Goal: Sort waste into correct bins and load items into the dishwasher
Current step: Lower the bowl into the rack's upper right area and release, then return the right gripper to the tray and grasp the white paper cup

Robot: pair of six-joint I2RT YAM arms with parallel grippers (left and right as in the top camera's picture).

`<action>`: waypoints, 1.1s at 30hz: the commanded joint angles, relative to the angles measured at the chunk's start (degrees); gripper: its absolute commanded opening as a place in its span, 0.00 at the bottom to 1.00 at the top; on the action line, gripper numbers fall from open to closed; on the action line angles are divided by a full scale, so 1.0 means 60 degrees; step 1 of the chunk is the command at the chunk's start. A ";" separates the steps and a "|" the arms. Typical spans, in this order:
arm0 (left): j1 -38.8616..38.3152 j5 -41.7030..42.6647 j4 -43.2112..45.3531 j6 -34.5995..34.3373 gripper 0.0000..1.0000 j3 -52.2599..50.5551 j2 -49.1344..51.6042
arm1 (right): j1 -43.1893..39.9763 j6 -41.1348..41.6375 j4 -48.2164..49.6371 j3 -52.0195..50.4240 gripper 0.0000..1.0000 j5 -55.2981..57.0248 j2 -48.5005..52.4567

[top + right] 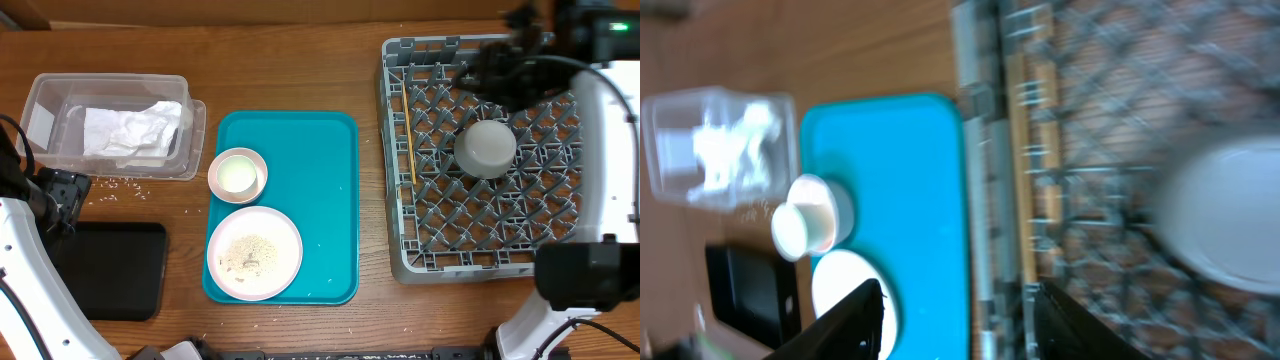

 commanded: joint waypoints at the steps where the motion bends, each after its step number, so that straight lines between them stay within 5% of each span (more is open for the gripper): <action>1: -0.0018 -0.0033 -0.0007 -0.0135 1.00 0.0124 0.0015 | 0.2412 0.0947 0.1224 0.0007 0.51 0.0149 0.0091; 5: -0.0018 -0.0033 -0.0007 -0.0135 1.00 0.0124 0.0015 | 0.5566 0.2244 0.2849 0.0007 0.62 0.2463 0.0889; 11: -0.0018 -0.0033 -0.0007 -0.0135 1.00 0.0124 0.0015 | 0.7941 0.3249 0.3534 0.0007 0.64 0.4510 0.2521; 26: -0.0018 -0.0033 -0.0007 -0.0135 1.00 0.0124 0.0015 | 0.8433 0.3523 0.3876 0.0004 0.62 0.4510 0.4014; 33: -0.0018 -0.0033 -0.0007 -0.0138 1.00 0.0124 0.0015 | 0.8433 0.3530 0.4328 -0.0168 0.47 0.4513 0.4018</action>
